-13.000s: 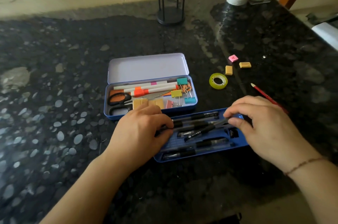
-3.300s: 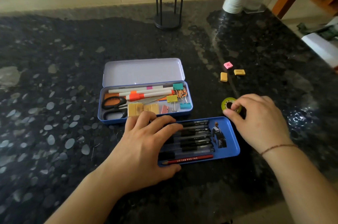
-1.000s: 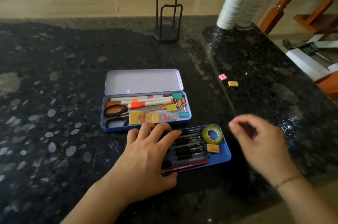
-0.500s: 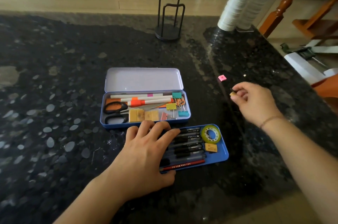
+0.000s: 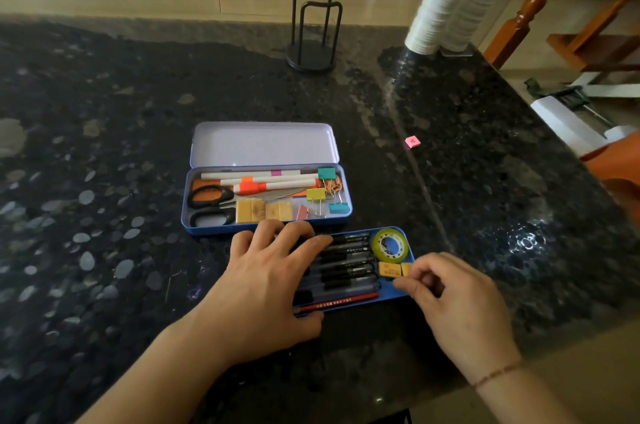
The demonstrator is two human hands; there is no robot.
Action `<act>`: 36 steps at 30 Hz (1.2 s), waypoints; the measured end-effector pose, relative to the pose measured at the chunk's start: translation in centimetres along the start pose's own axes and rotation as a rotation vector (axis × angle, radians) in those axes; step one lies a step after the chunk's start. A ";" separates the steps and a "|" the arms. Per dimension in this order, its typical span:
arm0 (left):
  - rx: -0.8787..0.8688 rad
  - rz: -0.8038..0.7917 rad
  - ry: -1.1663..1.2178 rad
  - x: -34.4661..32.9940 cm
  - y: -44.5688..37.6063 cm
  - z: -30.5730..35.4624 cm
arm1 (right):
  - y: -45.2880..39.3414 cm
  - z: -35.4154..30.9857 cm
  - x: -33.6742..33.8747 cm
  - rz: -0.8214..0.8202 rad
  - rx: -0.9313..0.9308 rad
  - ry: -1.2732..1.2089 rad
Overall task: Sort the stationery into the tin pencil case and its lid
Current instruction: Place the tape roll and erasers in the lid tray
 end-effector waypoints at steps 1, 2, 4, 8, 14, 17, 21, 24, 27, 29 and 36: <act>-0.002 0.003 0.002 0.0 0.0 0.0 | -0.2 0.0 0.0 0.004 0.005 0.012; -0.001 0.003 0.001 0.0 0.0 0.0 | -0.4 0.2 0.1 0.001 0.001 0.005; -0.001 -0.002 -0.011 0.0 0.0 -0.1 | -0.5 0.4 0.2 -0.022 -0.016 -0.048; -0.001 -0.001 -0.012 0.0 0.0 -0.2 | -0.9 0.0 0.2 -0.049 -0.024 -0.048; -0.003 0.003 -0.018 0.0 0.0 -0.1 | -1.6 -0.3 0.2 -0.136 -0.052 -0.039; 0.003 -0.006 -0.009 0.0 -0.1 -0.1 | -1.6 -0.3 0.1 -0.147 -0.054 -0.056; -0.004 0.002 -0.005 0.0 0.0 -0.1 | -1.5 0.1 0.5 -0.180 -0.065 -0.142; -0.008 0.008 0.008 0.0 0.0 -0.1 | -4.1 0.9 2.1 -0.087 -0.097 -0.213; -0.007 0.008 0.004 0.1 0.0 -0.1 | -10.4 1.9 3.5 0.018 -0.088 -0.054; -0.007 0.018 0.003 0.2 0.1 -0.1 | -14.7 2.2 3.5 0.039 -0.093 0.048; 0.004 0.028 -0.005 0.1 0.1 -0.1 | -21.8 3.0 2.5 0.080 -0.136 0.137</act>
Point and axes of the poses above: each hand's wrist, its own y-axis away from the middle knuckle, its own x-axis out of the back of the hand, z = x × y, the point moved 5 cm from there along -y, towards the middle knuckle, and after that the axes turned 7 degrees about -z, right-handed, at the moved point
